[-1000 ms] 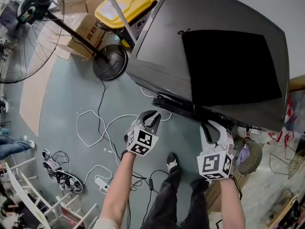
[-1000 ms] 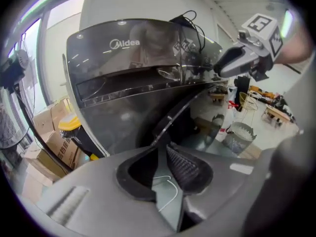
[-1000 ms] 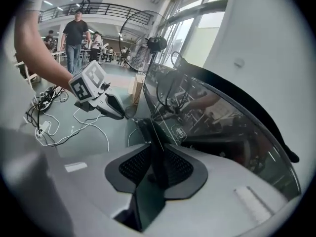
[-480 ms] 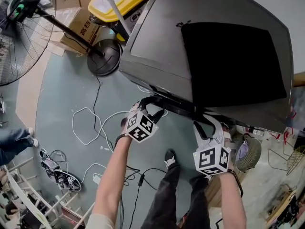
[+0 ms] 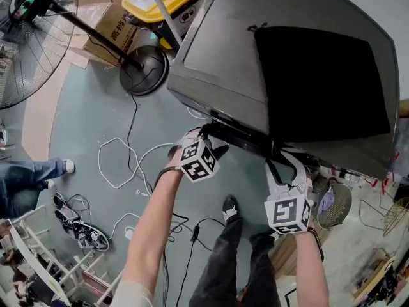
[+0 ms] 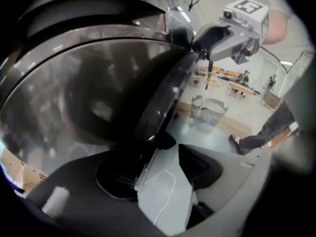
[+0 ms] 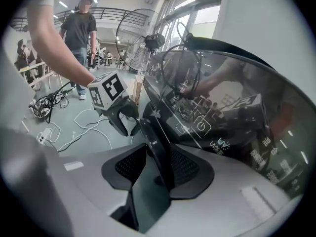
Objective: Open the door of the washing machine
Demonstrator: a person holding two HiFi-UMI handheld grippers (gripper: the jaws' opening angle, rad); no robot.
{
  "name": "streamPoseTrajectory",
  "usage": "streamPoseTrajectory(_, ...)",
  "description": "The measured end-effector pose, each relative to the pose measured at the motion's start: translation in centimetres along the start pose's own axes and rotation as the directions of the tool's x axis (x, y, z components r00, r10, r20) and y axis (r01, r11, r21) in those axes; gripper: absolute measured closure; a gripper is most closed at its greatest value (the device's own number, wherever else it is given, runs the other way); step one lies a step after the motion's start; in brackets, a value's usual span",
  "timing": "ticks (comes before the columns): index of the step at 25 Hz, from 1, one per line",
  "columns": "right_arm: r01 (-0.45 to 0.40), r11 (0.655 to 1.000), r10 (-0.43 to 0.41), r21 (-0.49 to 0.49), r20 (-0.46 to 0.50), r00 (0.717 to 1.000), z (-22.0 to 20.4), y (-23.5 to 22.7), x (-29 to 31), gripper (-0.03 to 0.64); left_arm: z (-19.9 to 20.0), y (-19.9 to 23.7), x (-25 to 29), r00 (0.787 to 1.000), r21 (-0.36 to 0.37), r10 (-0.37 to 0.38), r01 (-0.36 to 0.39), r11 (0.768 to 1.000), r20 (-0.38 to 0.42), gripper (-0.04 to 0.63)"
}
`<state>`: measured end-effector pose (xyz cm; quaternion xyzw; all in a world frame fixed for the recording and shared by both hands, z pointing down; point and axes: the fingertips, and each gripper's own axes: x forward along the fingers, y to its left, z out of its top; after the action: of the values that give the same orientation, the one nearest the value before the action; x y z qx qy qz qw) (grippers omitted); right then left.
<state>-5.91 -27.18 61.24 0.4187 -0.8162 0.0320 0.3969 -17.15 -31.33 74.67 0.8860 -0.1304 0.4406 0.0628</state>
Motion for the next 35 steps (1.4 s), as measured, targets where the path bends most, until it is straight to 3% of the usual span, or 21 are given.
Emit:
streamPoseTrajectory(9,-0.001,0.999,0.0,0.037,0.03,1.0,0.7,0.3,0.2,0.476,-0.5,0.0,0.2,0.998,-0.033,0.059,-0.059,0.998,-0.002,0.32)
streamPoseTrajectory(12,-0.044,0.997,0.043,0.056,0.013,0.999,0.5,0.8,0.1,0.476,-1.0,-0.5,0.0,0.998,-0.046,0.059,-0.059,0.997,0.003,0.318)
streamPoseTrajectory(24,-0.105,0.994,0.105,0.027,-0.009,0.994,-0.2,2.8,-0.9,0.474,-2.7,-3.0,-1.3,0.996,-0.119,0.087,-0.083,0.99,0.034,0.313)
streamPoseTrajectory(35,-0.146,0.989,0.146,-0.026,-0.033,0.989,-1.3,5.1,-2.3,0.474,-4.2,-6.3,-2.5,0.996,-0.231,0.073,-0.059,0.971,0.051,0.313)
